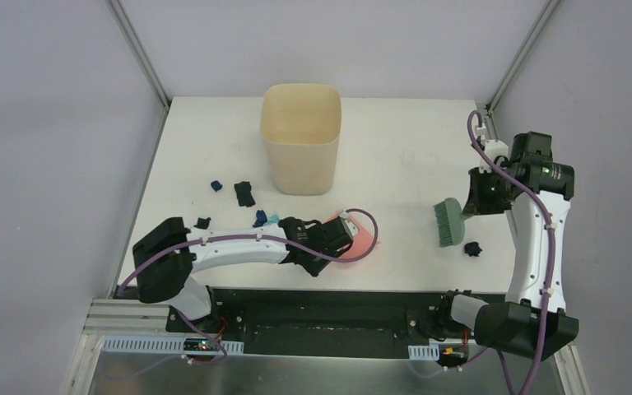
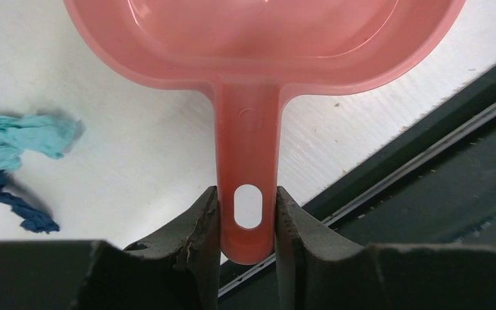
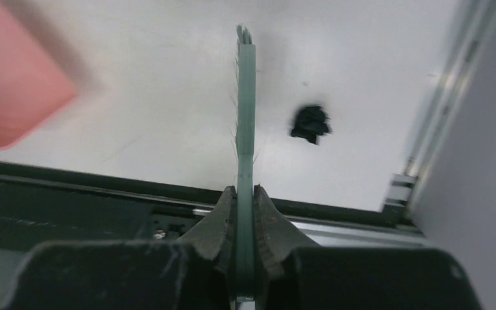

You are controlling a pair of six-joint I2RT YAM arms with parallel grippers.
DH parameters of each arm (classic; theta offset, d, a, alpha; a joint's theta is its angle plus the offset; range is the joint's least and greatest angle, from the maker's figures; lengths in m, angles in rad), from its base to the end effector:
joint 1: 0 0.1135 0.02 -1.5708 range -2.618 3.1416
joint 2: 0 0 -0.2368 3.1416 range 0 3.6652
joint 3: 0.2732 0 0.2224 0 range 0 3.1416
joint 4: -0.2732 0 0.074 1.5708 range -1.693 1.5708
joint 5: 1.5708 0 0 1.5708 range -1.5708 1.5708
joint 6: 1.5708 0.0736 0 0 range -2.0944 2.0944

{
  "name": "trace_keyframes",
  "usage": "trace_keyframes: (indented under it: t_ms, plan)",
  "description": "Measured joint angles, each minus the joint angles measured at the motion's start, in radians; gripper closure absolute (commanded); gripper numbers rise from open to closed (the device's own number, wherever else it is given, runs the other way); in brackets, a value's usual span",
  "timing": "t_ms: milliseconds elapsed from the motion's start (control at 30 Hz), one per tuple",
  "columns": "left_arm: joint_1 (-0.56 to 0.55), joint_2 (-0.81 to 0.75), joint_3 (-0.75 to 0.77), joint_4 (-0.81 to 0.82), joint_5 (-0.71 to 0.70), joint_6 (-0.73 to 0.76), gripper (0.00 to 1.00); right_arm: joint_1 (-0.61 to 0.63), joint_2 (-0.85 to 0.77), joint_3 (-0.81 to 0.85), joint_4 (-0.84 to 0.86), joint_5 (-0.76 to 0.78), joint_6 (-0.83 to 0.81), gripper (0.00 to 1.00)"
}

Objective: Sweep away the paper scraps from the table

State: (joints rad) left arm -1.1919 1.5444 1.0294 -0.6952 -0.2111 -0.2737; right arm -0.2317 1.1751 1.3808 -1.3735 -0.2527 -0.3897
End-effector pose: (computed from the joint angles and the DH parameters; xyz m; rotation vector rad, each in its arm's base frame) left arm 0.1183 -0.2555 0.1604 1.1634 2.4725 -0.1180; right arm 0.1824 -0.0241 0.3009 -0.2807 2.6647 0.1567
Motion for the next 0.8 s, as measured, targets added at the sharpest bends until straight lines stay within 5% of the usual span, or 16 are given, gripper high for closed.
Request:
trace_keyframes:
  t_ms: [400,800]
  plan:
    - [0.0,-0.221,0.062,-0.161,-0.032,-0.004,0.84,-0.016,-0.09,-0.064,0.155,0.547,-0.155,1.0]
    - [0.0,-0.332,0.108,-0.345,-0.092,-0.027,0.83,-0.016,0.042,-0.15,0.103,0.477,-0.09,1.0]
